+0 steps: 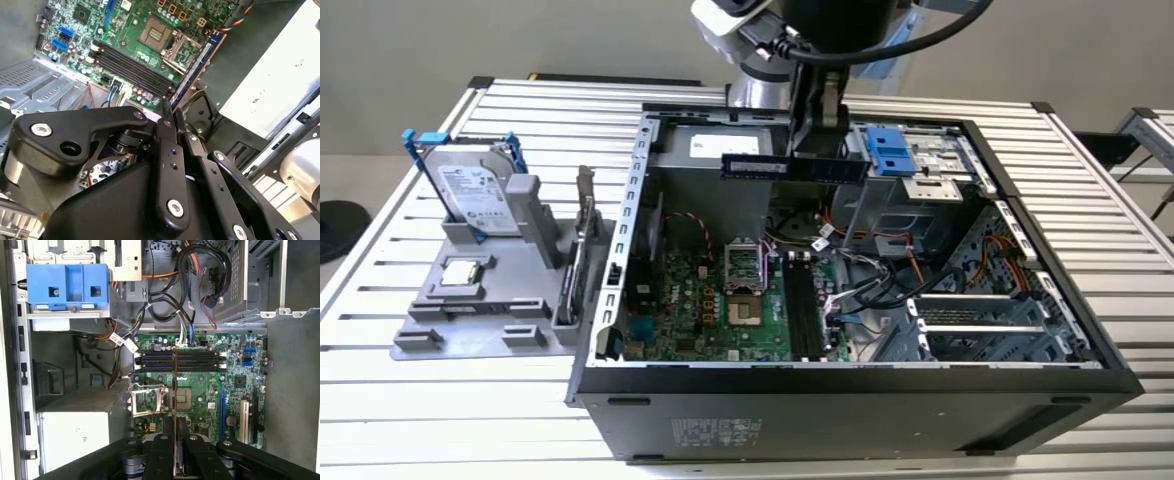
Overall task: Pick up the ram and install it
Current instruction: 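Insert the ram into the slot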
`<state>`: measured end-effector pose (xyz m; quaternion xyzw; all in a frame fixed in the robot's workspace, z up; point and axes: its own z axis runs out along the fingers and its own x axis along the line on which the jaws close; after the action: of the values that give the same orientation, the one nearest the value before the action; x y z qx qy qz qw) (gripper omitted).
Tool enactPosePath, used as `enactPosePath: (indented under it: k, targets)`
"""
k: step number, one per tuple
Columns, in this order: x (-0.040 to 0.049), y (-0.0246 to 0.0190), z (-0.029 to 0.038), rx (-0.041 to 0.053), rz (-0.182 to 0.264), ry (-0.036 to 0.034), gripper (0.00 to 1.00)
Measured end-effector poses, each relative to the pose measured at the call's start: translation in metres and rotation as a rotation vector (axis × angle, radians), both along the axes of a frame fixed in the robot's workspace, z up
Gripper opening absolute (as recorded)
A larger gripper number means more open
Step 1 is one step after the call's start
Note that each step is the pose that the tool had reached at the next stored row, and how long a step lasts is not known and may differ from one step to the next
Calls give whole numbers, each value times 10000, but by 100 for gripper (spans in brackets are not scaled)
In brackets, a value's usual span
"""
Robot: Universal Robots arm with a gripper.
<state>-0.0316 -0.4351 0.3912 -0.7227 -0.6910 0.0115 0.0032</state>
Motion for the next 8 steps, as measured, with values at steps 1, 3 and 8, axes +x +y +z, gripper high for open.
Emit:
enactPosePath:
  k: [1,3,8]
  targets:
    - [0,0,0,0,-42,0,0]
    - [0,0,0,0,-122,0,0]
    - [0,0,0,0,-327,0,0]
